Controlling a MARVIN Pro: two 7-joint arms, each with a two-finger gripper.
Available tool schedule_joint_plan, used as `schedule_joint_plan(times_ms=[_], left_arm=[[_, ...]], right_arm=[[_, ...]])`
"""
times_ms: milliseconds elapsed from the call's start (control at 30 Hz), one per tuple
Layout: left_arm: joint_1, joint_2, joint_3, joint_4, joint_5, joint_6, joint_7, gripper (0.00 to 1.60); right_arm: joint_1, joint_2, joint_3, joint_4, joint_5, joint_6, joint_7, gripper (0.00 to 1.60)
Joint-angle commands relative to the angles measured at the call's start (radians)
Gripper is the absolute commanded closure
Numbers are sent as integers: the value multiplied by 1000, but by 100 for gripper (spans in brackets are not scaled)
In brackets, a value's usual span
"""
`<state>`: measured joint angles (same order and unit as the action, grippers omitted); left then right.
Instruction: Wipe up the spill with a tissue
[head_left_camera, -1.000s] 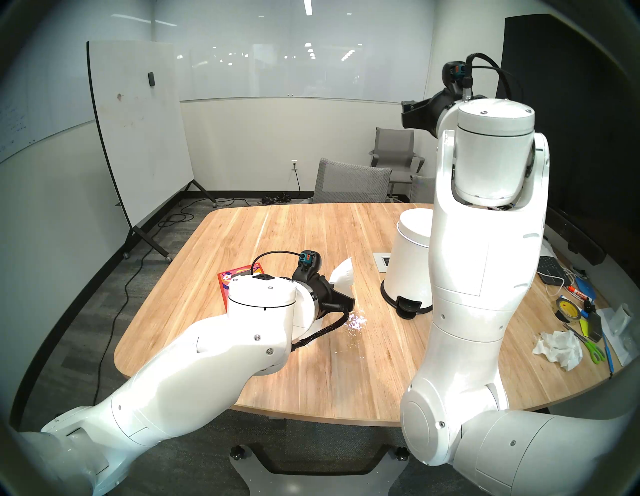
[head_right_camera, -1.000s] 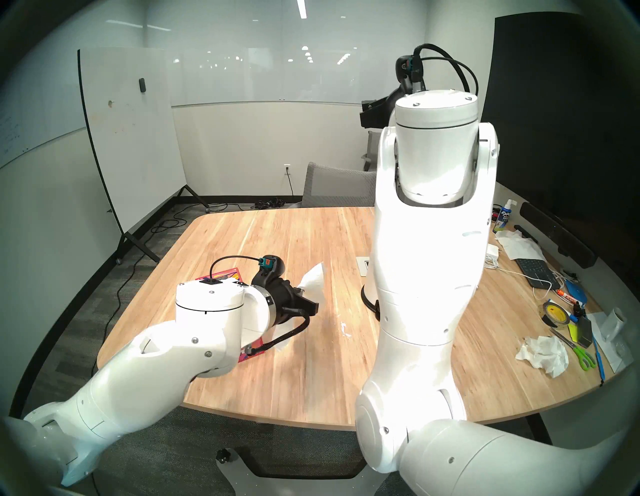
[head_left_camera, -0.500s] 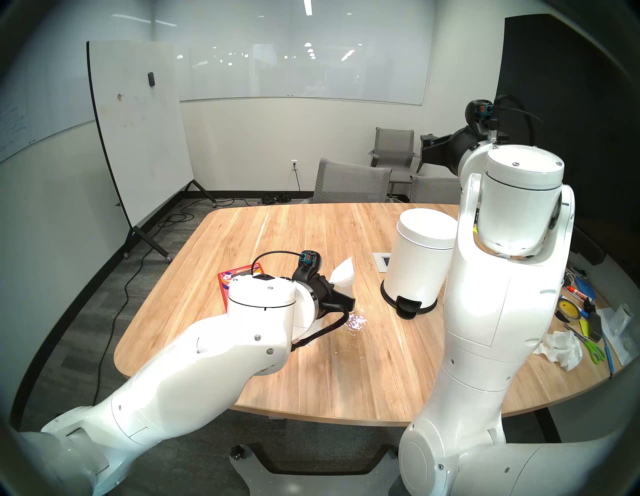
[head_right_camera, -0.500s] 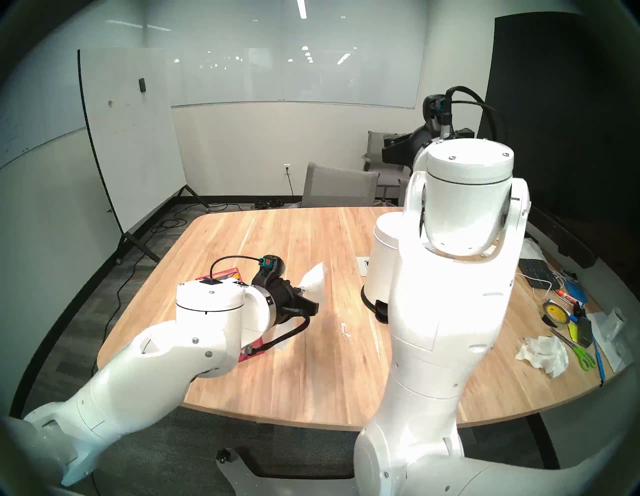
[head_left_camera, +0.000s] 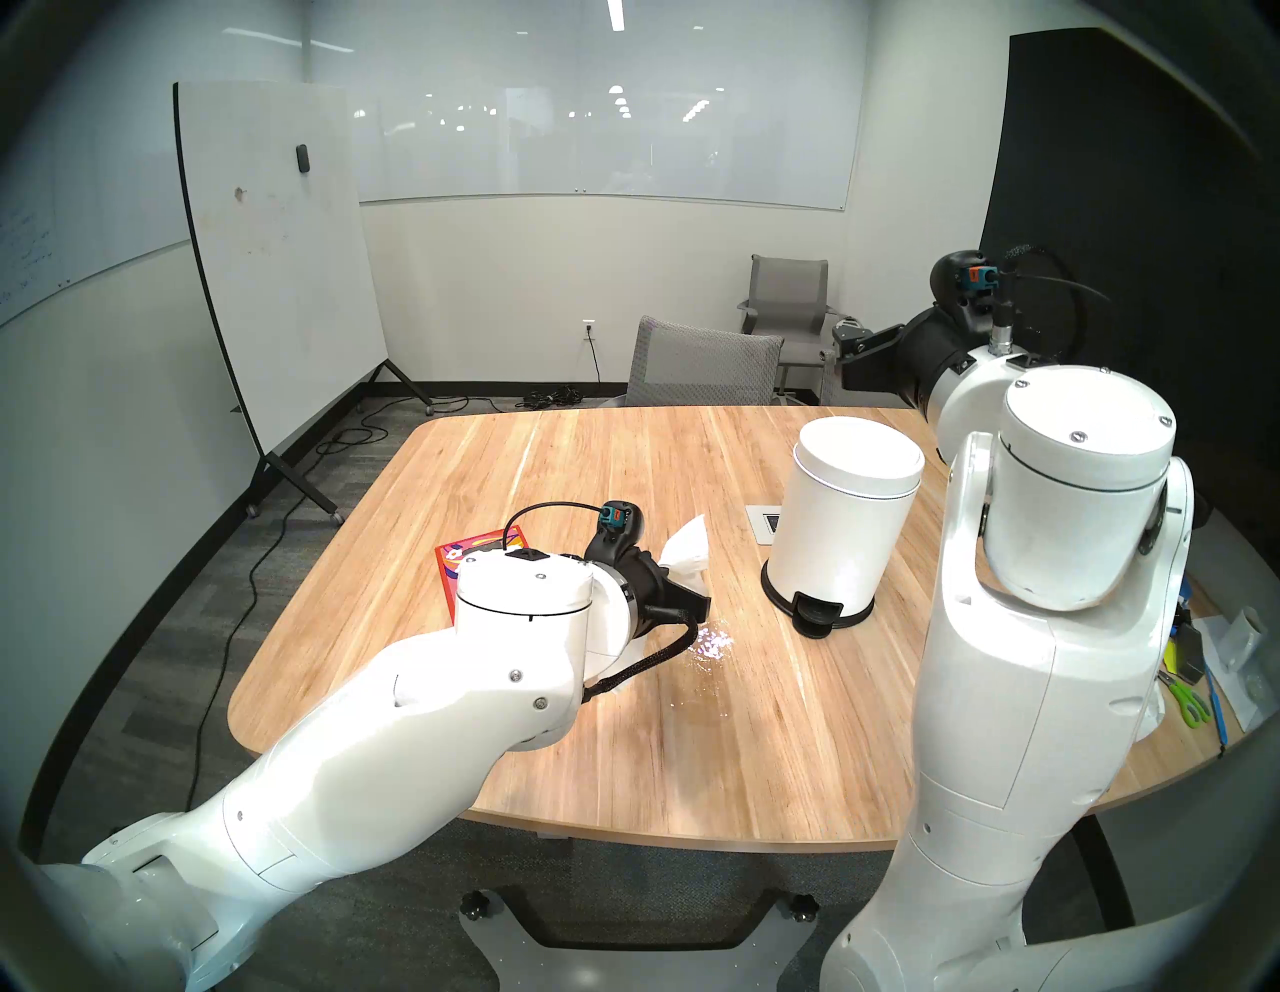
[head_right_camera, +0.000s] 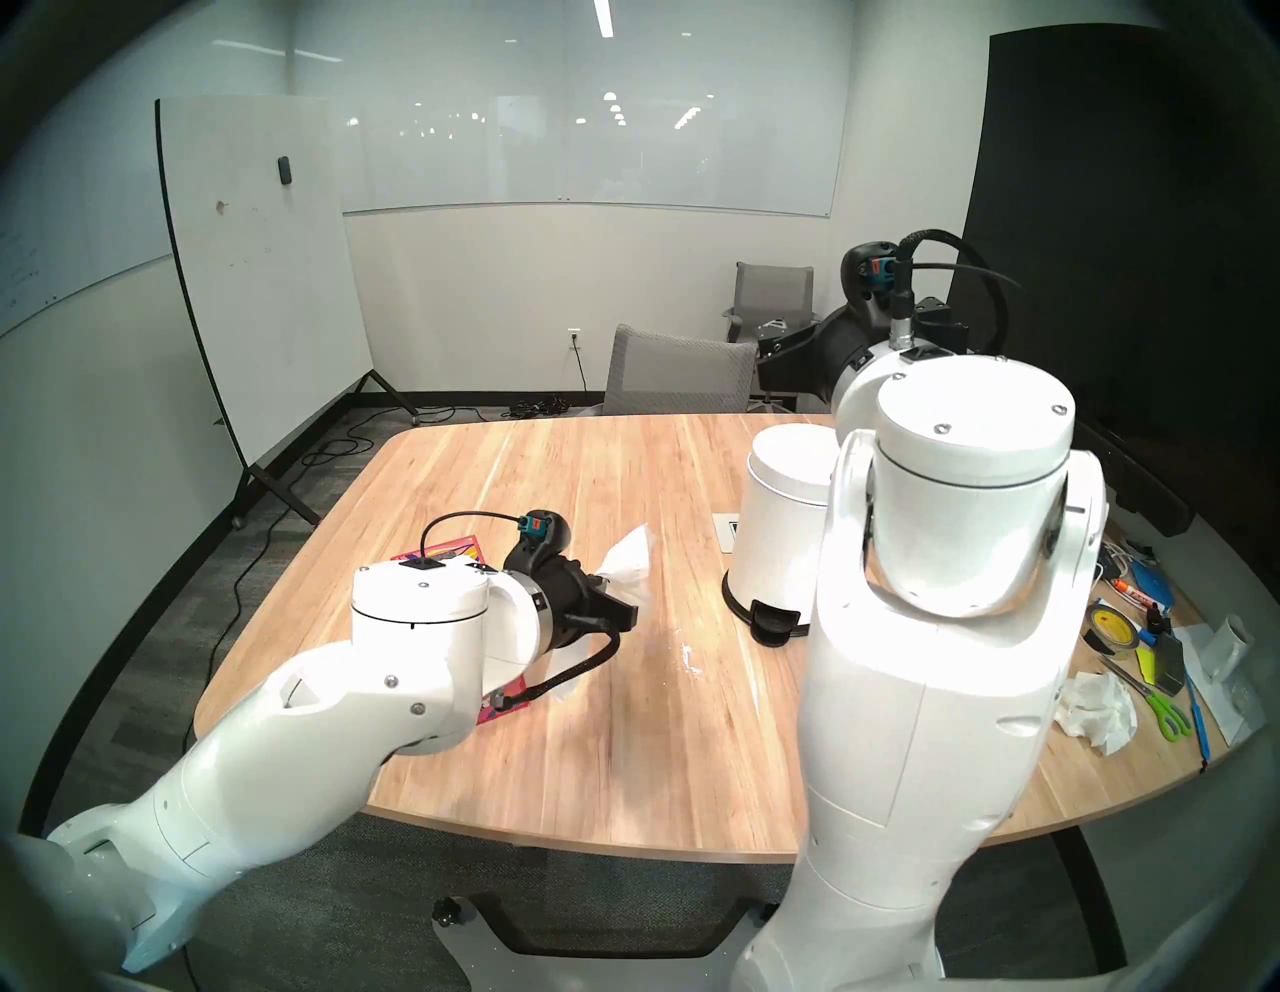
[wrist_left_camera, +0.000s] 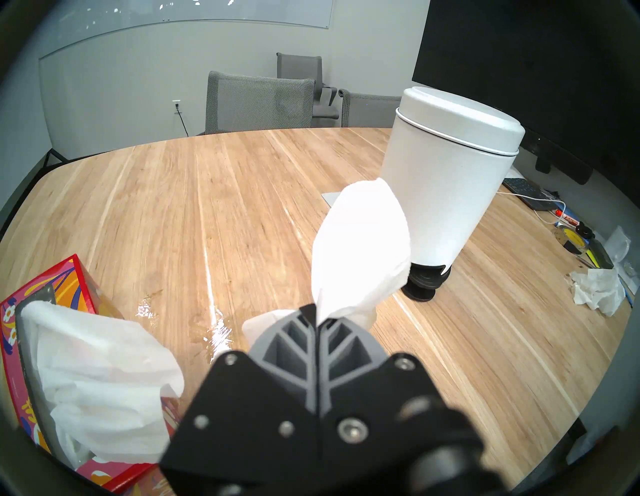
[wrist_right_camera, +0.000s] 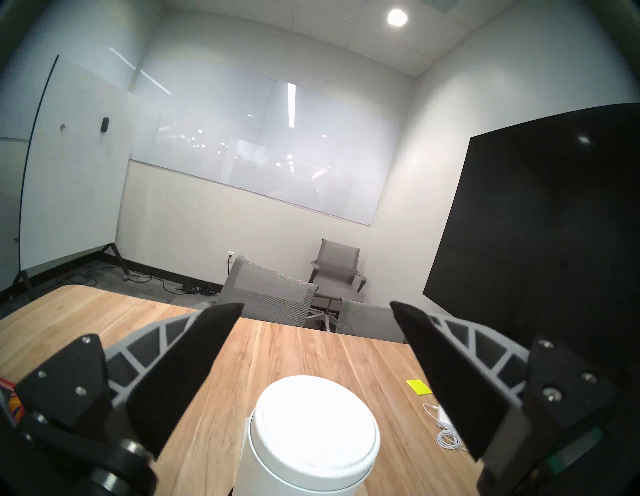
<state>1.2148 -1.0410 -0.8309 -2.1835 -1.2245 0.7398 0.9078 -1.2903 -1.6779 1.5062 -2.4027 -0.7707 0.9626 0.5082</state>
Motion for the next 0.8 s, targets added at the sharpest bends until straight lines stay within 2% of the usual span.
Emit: schedule_joint_plan(times_ms=[0, 67, 133, 167, 200, 233, 300, 533, 767], left_arm=[[-6, -4, -3, -13, 1, -2, -1, 160], [-6, -4, -3, -13, 1, -2, -2, 160], [-6, -4, -3, -13, 2, -2, -3, 160], [-6, -4, -3, -13, 2, -2, -3, 160], [-6, -4, -3, -14, 3, -2, -3, 160], [-6, -4, -3, -14, 3, -2, -3, 160], [-6, -4, -3, -14, 3, -2, -4, 160], [-6, -4, -3, -15, 5, -3, -5, 160], [-6, -4, -3, -15, 6, -3, -6, 160]], right_arm=[[-121, 51, -24, -41, -7, -3, 44, 0], [-138, 56, -27, -41, -11, -3, 54, 0], [-199, 74, -36, -41, -18, -3, 69, 0], [-181, 67, -36, -41, -22, -3, 76, 0], [-227, 80, -39, -41, -23, -3, 78, 0], [-213, 74, -38, -41, -28, -3, 85, 0], [-255, 82, -38, -41, -34, -3, 93, 0], [-327, 85, -13, -41, -56, -3, 115, 0], [-438, 82, 9, -41, -71, -3, 133, 0]])
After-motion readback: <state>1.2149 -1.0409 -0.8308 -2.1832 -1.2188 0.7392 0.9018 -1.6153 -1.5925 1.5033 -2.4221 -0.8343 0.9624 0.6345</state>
